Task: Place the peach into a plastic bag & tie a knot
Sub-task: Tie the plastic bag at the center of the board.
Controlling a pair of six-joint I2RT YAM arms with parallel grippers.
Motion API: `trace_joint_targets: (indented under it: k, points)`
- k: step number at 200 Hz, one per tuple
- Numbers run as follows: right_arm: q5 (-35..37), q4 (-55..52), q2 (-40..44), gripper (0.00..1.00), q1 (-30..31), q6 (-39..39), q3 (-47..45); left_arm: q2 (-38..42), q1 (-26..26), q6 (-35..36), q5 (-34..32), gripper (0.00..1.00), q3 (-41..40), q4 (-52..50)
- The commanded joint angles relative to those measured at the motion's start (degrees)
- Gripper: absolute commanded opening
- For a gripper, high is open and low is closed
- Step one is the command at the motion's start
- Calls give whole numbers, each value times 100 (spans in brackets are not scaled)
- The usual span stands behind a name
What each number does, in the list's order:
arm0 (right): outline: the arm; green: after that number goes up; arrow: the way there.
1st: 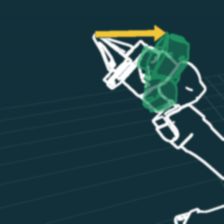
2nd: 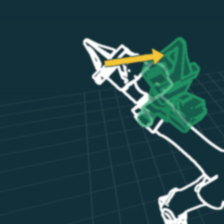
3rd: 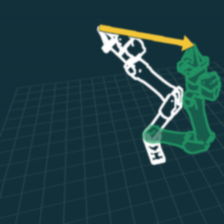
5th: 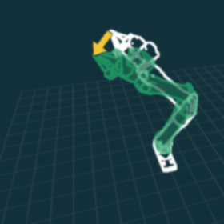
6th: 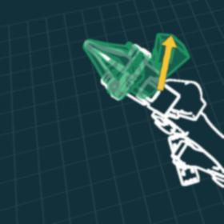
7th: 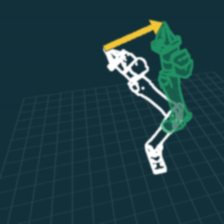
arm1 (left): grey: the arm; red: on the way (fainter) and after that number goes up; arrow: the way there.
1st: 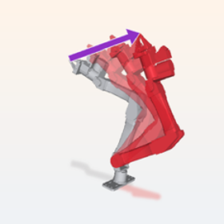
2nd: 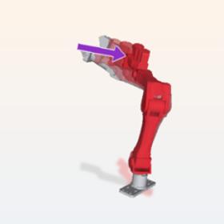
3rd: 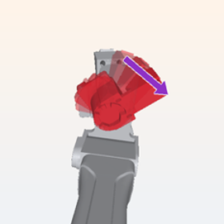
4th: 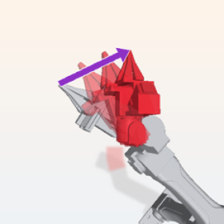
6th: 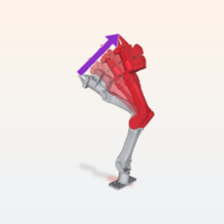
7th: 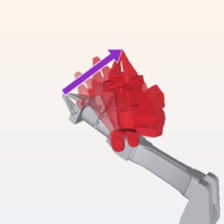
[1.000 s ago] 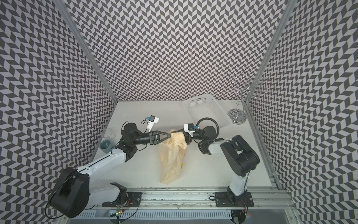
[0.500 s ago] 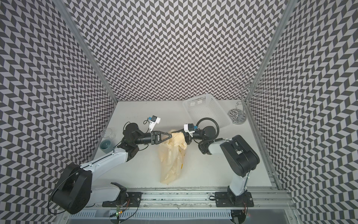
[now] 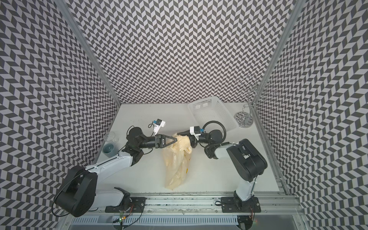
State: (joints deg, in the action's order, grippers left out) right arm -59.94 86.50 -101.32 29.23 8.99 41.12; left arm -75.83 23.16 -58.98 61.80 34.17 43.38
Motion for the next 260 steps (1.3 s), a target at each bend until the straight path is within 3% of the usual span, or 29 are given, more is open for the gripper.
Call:
trace_joint_targets:
  k: [1,9,43,65,95,125,175,260]
  points:
    - [458,904,374,33,-29,-238,-214,174,-187,-168,-34,0,-148,616]
    - [700,588,519,38,-37,-429,-285,188,-265,-327,-35,0,-208,855]
    - [1872,-735,1186,44,-51,-858,-500,125,-557,-916,-30,0,-339,1910]
    - [2981,-1693,1673,49,-101,-155,-532,-50,-733,-1199,-15,0,-331,2363]
    - [4103,-4541,2704,49,-107,949,-131,-191,-783,-1222,-15,0,-326,2501]
    - [3886,-6781,3418,49,-98,1720,177,-254,-795,-991,-46,0,-317,2280]
    - [1824,-7177,3593,55,-89,3334,5,-216,-795,-614,-96,0,-325,1858]
    - [1661,-6876,3933,55,192,3632,-463,-274,-791,-360,-192,0,-318,1587]
